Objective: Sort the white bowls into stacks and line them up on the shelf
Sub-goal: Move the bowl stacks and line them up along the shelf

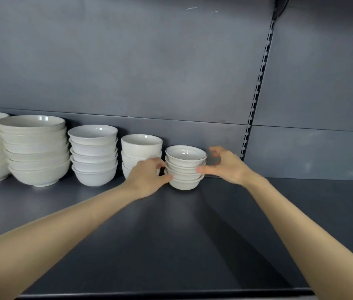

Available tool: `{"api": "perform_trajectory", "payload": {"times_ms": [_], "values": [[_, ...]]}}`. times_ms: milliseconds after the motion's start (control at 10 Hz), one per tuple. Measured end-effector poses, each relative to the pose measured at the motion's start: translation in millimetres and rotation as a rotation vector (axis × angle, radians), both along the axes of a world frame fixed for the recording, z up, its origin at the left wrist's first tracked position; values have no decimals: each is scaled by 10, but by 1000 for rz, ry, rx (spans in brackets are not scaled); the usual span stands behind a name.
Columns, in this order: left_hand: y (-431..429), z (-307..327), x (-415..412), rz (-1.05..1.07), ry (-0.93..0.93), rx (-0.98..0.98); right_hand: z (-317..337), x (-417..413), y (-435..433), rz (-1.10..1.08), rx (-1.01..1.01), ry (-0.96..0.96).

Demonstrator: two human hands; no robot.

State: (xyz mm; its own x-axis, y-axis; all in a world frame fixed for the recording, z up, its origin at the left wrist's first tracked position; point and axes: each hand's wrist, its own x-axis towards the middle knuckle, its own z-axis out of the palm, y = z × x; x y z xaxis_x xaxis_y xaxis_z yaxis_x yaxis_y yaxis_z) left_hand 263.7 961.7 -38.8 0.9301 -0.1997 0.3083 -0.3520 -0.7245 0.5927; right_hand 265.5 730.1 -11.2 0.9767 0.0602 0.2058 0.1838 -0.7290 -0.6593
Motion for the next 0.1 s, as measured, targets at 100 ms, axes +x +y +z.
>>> {"api": "perform_trajectory", "payload": {"times_ms": [100], "values": [[189, 228, -188, 31, -157, 188, 210, -157, 135, 9, -102, -72]]}}
